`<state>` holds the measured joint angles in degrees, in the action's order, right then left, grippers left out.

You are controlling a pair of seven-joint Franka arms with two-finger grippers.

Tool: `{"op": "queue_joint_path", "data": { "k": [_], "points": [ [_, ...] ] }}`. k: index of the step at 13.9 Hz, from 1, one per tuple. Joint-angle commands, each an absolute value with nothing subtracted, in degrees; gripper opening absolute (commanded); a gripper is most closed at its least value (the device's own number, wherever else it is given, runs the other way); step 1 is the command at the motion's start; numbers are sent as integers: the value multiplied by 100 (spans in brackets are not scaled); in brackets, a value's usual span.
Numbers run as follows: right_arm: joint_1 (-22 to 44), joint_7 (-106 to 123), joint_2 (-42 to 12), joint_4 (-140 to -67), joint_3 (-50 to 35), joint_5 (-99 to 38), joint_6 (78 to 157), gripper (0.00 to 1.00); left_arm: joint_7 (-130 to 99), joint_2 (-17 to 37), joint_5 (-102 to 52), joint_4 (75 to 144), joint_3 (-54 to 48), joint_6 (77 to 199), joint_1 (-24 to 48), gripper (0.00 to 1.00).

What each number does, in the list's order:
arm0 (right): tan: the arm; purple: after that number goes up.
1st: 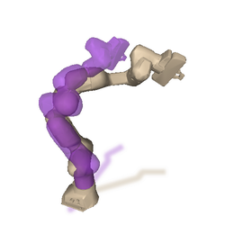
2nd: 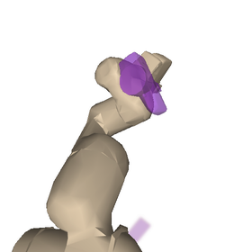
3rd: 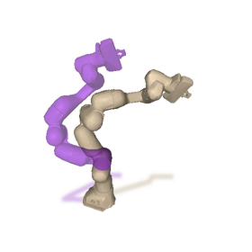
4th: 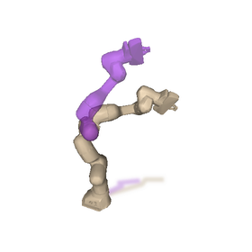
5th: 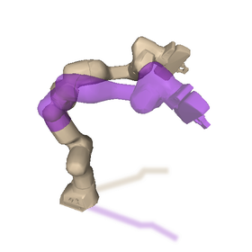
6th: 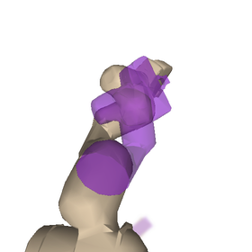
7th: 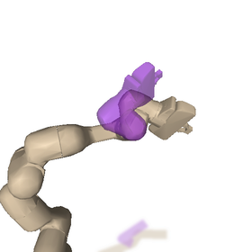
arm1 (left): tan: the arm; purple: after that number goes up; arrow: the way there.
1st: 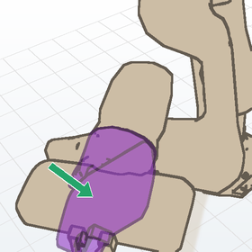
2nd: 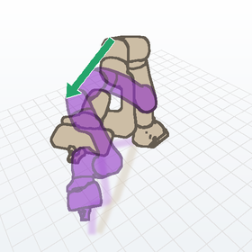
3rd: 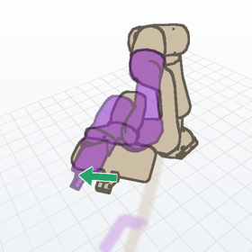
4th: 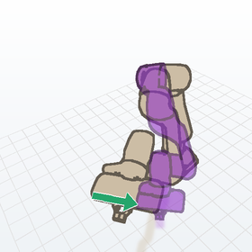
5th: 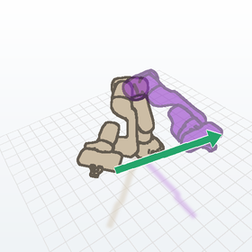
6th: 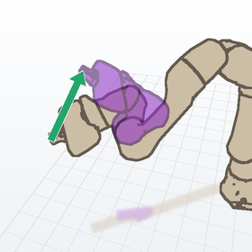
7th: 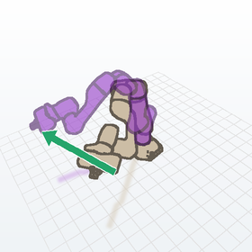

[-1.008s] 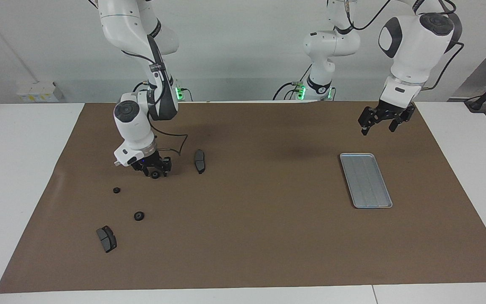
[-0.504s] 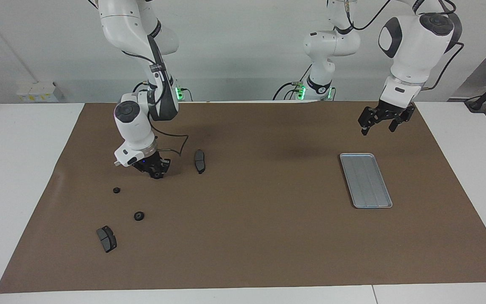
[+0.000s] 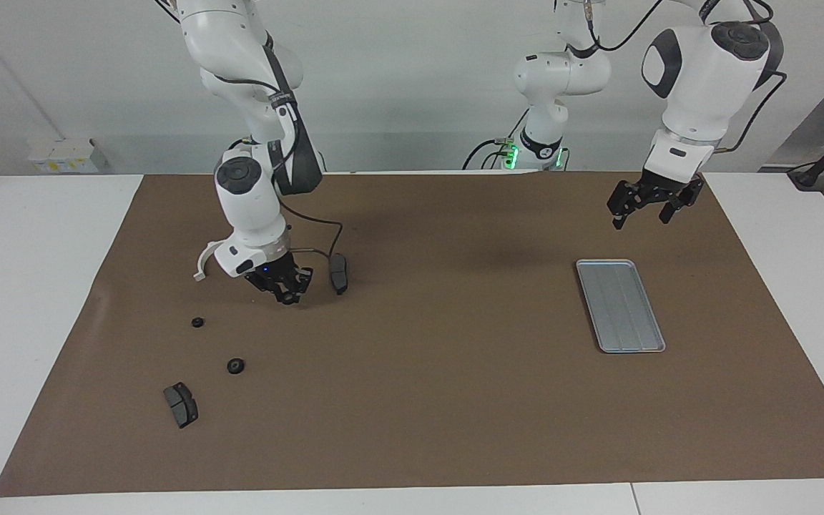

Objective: Pick bearing gear from pile to tray
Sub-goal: 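Grasp a small black bearing from the parts pile with the right gripper, then carry the bearing to mid-table and release it with the right gripper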

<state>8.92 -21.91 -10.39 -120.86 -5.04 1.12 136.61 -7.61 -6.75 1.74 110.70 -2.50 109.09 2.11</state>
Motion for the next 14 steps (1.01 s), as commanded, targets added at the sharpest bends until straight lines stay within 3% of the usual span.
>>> {"op": "queue_joint_path", "data": {
  "k": [1,6,12,14],
  "points": [
    [1272,-2757,-1265,-11595,-536,-244,13553,0,-694,-870,88,11303,-211,11030,264,100],
    [2073,-3960,-1712,-10664,-527,-300,13413,0,-694,-870,88,11303,-211,11030,264,100],
    [3163,-5989,-3030,-9152,-518,638,13254,0,-694,-870,88,11303,-211,11030,264,100],
    [3251,-6380,-3251,-9009,-527,826,13254,0,-694,-870,88,11303,-211,11030,264,100]
  ]
}}
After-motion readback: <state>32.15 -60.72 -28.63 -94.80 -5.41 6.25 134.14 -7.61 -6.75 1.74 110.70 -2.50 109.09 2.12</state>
